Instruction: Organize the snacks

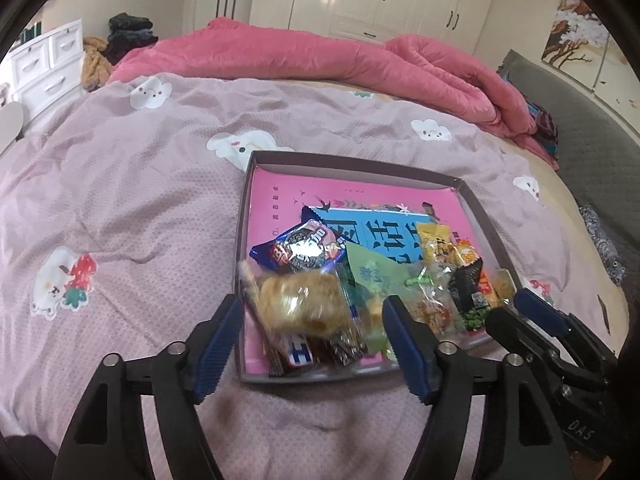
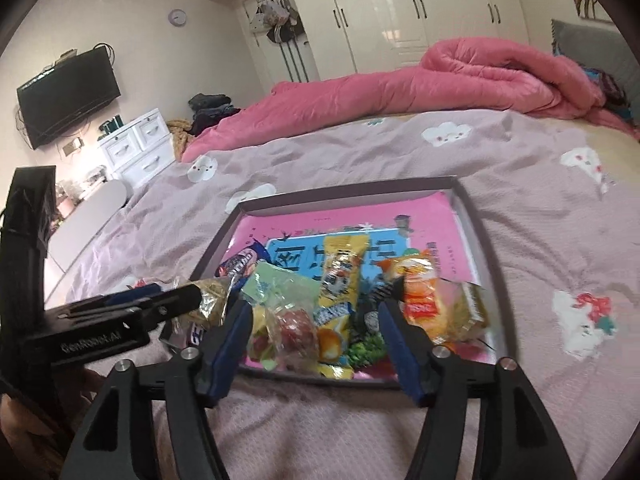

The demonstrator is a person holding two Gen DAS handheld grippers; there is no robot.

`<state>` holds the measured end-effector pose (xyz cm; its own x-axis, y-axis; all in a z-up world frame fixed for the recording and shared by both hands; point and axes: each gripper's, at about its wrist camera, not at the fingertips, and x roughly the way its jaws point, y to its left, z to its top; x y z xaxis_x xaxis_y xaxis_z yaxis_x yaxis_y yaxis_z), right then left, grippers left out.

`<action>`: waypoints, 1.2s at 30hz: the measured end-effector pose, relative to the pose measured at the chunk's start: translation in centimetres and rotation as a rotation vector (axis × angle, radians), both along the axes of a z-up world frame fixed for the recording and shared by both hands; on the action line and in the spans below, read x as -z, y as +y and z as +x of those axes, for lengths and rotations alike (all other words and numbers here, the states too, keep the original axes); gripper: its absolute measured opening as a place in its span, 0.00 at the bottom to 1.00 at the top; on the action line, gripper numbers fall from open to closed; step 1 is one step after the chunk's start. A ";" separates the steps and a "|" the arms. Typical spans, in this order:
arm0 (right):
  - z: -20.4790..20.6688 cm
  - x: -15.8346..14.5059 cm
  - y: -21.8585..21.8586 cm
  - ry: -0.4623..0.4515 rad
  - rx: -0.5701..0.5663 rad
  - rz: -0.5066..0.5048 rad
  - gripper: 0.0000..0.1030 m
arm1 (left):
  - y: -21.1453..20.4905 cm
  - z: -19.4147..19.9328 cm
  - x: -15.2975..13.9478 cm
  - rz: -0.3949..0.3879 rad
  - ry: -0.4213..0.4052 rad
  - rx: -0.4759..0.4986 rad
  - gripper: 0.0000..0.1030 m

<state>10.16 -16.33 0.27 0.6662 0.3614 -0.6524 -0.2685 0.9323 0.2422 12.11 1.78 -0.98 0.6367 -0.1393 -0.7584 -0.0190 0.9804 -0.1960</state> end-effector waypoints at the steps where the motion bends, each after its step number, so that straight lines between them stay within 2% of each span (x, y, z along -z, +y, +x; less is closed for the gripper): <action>1: -0.4 -0.1 -0.1 -0.001 0.003 -0.014 0.69 | 0.0 -0.5 -0.2 0.000 -0.001 -0.001 0.73; 5: -2.2 -0.4 -0.8 0.004 0.036 -0.063 0.71 | -0.2 -2.4 -0.4 0.008 0.013 -0.006 0.73; 11: -4.5 -0.1 -2.0 0.050 0.092 -0.101 0.82 | -1.2 -5.3 -0.6 0.033 0.020 -0.006 0.74; 21: -7.3 -1.2 -2.1 0.004 0.102 -0.125 0.91 | -3.0 -9.0 -0.7 0.077 0.026 0.026 0.75; 36: -7.9 -0.8 -2.7 0.026 0.113 -0.107 0.91 | -3.4 -9.6 -0.7 0.083 0.031 0.027 0.75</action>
<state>2.27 -19.08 1.11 0.6811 0.2126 -0.7006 -0.1556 0.9771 0.1452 2.51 -1.58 -0.25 0.6094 -0.0918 -0.7875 0.0025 0.9935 -0.1139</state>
